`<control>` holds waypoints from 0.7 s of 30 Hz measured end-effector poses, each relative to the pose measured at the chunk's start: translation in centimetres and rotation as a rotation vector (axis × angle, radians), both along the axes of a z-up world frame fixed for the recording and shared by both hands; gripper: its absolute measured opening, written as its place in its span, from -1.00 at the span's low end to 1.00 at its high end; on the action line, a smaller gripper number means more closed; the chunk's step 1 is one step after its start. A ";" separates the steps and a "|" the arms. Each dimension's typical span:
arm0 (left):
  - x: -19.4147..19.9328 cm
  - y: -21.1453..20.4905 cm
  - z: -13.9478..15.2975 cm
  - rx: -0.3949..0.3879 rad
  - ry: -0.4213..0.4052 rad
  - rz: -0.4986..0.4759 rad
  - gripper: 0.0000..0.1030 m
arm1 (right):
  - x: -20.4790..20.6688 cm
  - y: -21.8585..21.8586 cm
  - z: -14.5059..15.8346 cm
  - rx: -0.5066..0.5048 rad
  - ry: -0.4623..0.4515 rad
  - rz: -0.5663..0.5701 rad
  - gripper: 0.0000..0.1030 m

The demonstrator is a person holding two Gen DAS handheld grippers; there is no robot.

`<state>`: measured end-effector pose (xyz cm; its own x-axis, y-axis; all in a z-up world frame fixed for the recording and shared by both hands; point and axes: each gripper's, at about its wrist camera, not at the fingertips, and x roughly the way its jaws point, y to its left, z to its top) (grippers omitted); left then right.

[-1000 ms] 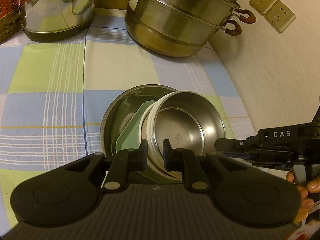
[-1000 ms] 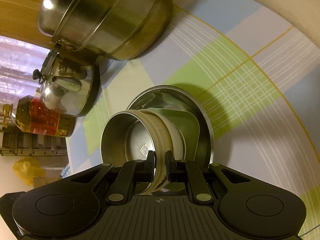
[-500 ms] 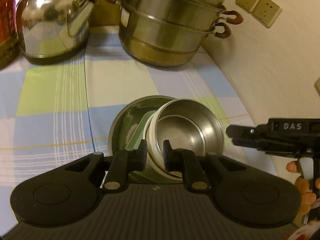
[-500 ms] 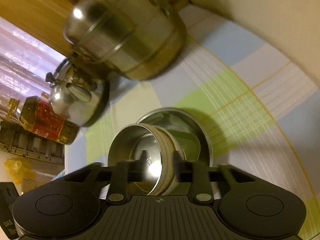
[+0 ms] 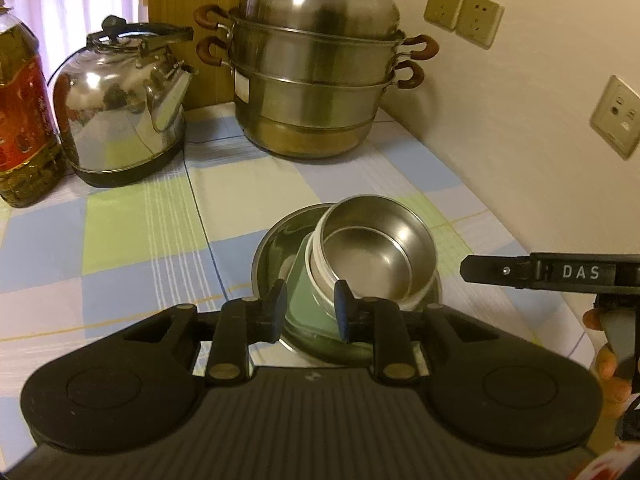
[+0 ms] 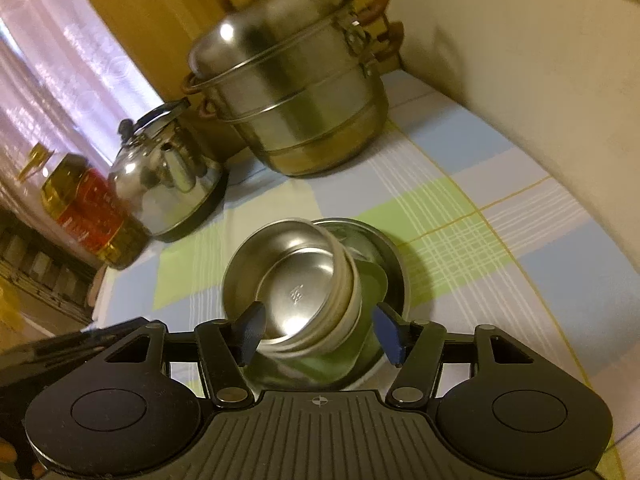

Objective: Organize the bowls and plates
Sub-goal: 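Open the right tool and pull it back from the basin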

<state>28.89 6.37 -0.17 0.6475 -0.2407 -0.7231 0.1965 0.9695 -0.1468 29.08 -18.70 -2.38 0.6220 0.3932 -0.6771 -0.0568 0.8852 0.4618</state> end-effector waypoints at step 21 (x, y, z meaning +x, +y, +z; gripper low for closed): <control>-14.6 -3.6 0.8 -0.022 0.022 0.132 -0.57 | -13.3 -0.3 0.7 -0.129 -0.067 0.178 0.16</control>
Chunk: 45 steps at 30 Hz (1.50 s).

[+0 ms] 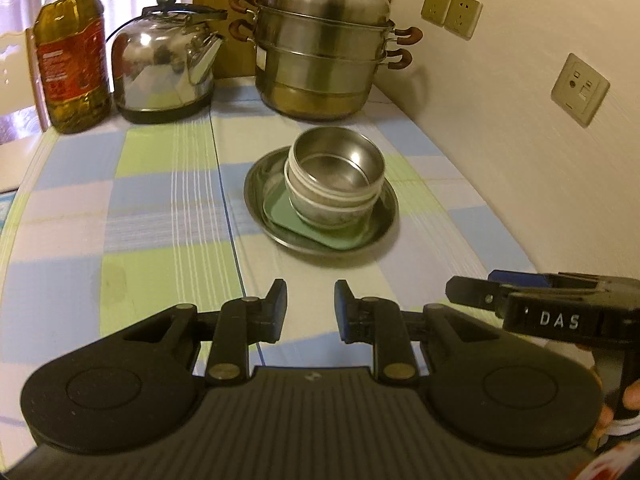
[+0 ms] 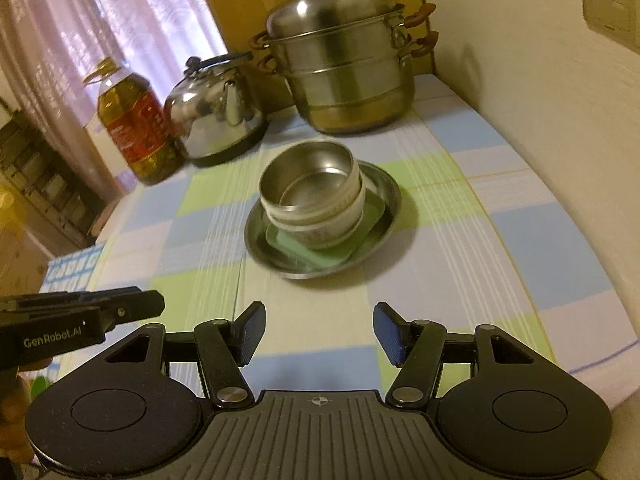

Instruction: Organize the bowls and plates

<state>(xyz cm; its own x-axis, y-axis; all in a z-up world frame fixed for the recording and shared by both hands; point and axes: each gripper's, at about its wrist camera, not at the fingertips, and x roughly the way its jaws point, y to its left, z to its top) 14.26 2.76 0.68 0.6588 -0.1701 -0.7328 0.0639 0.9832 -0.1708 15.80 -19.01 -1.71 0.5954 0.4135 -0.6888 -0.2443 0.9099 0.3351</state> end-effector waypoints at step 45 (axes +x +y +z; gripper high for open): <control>-11.1 -8.1 -0.5 -0.004 0.020 0.096 -0.57 | -8.8 -4.9 -1.0 -0.030 0.034 0.150 0.16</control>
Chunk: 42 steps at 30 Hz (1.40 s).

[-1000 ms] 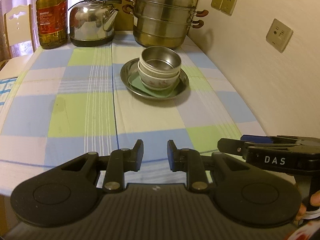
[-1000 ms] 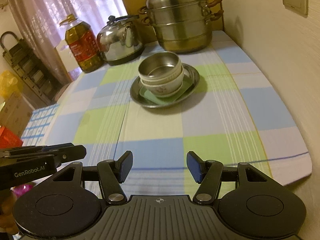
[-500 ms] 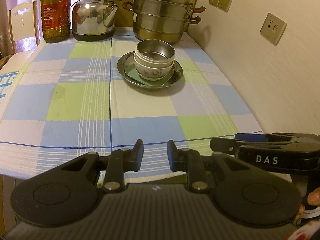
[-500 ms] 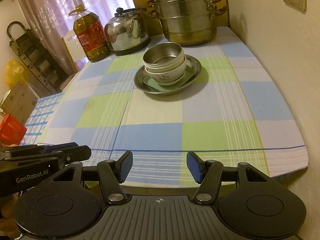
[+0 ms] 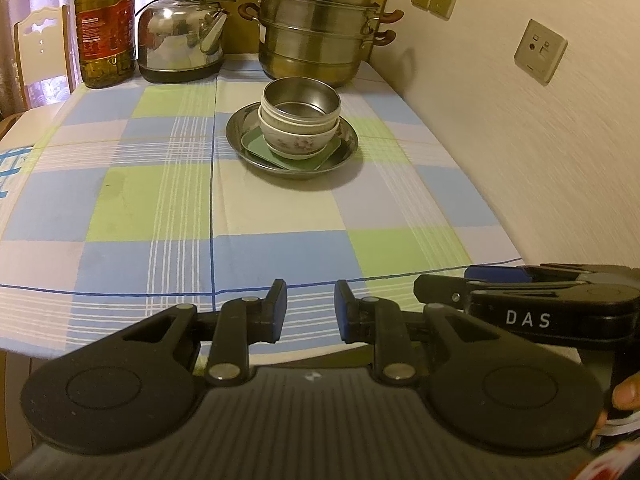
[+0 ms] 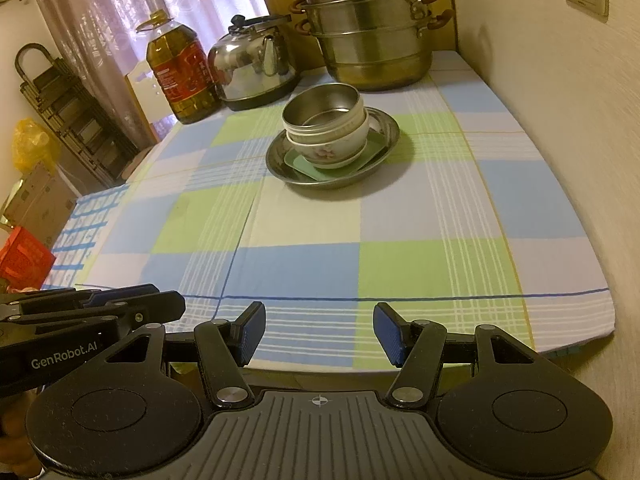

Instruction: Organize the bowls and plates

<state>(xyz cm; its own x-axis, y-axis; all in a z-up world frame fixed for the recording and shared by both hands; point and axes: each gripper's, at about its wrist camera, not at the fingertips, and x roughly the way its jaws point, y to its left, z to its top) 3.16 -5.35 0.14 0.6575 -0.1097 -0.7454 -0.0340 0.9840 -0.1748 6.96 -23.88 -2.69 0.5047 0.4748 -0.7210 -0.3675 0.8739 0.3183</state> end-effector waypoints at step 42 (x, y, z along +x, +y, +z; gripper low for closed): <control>-0.4 0.8 0.2 -0.007 -0.008 0.005 -0.57 | -0.2 0.3 0.1 -0.008 -0.009 0.007 0.16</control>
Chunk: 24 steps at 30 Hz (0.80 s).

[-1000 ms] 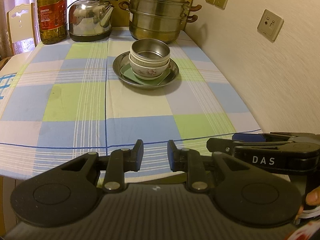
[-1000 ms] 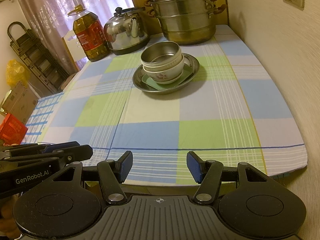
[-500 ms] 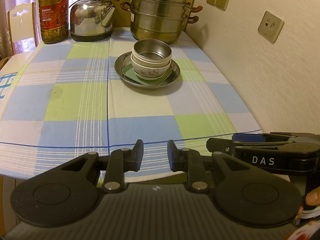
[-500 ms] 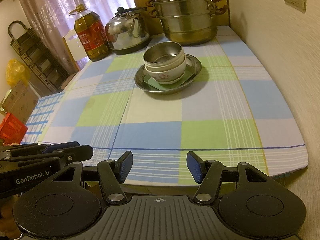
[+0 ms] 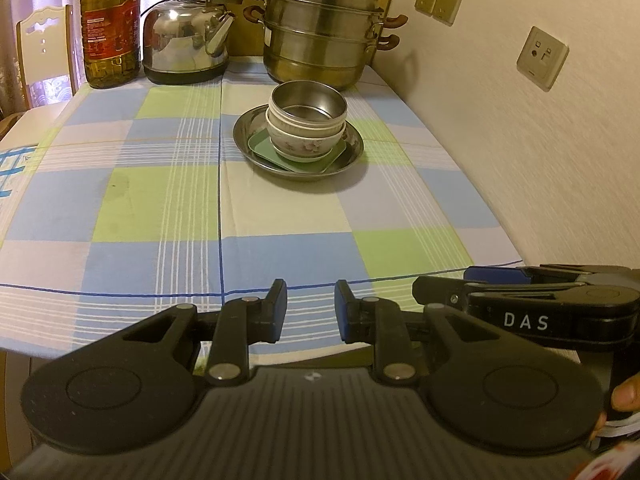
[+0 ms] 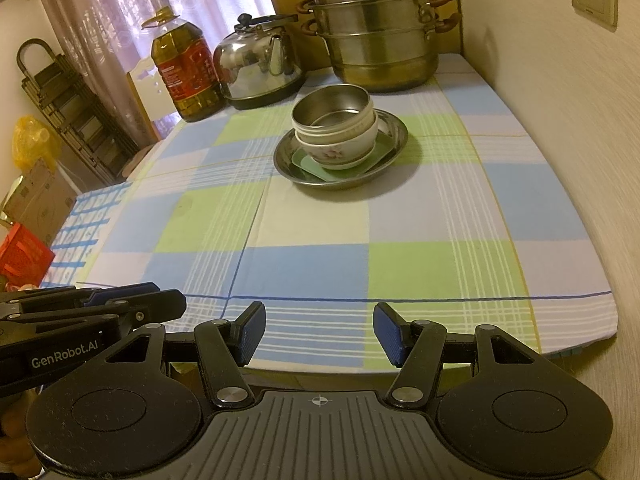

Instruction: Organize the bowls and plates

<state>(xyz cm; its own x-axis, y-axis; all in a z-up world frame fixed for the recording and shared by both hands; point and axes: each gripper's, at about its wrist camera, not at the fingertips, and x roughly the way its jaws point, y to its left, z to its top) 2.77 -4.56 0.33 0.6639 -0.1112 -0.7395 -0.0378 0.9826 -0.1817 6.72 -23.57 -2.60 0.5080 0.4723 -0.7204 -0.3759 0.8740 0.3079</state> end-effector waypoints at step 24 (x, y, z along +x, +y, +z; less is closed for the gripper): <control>0.0 0.1 0.1 0.000 0.001 0.000 -0.57 | 0.1 0.4 0.1 -0.003 0.000 0.000 0.16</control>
<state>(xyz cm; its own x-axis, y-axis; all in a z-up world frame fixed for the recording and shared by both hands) 2.78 -4.43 0.42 0.6634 -0.1109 -0.7400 -0.0384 0.9826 -0.1816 6.86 -23.19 -2.54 0.5074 0.4705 -0.7219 -0.3762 0.8747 0.3057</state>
